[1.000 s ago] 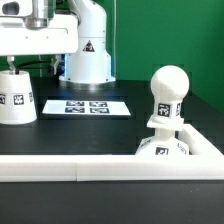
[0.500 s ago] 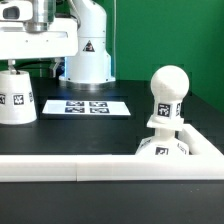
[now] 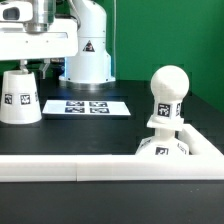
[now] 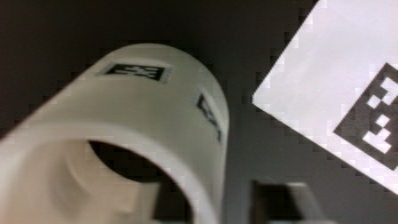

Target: Assemble lamp

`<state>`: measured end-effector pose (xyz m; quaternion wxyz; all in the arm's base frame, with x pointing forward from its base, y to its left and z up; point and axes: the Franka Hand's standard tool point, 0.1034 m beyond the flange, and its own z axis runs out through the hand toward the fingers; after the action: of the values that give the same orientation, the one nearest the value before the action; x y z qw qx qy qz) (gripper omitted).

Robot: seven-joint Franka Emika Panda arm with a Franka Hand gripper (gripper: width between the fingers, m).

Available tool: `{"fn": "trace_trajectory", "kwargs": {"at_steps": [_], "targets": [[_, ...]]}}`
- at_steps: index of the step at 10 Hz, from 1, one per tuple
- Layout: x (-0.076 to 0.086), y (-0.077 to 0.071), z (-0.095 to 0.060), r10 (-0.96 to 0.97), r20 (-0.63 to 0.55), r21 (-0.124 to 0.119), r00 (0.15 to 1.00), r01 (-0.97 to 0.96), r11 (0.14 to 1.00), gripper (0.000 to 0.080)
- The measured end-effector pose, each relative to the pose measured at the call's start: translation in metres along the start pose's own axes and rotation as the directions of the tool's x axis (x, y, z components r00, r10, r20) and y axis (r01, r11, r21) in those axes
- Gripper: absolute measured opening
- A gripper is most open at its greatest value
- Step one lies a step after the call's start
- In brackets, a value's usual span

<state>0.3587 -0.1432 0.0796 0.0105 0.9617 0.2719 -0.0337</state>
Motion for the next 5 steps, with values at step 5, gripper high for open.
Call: {"fn": "trace_trajectory", "kwargs": {"at_steps": [5], "targets": [[0.0007, 0.0005, -0.0009, 0.000, -0.002, -0.002, 1.000, 0.000, 1.000, 0.0045]]}}
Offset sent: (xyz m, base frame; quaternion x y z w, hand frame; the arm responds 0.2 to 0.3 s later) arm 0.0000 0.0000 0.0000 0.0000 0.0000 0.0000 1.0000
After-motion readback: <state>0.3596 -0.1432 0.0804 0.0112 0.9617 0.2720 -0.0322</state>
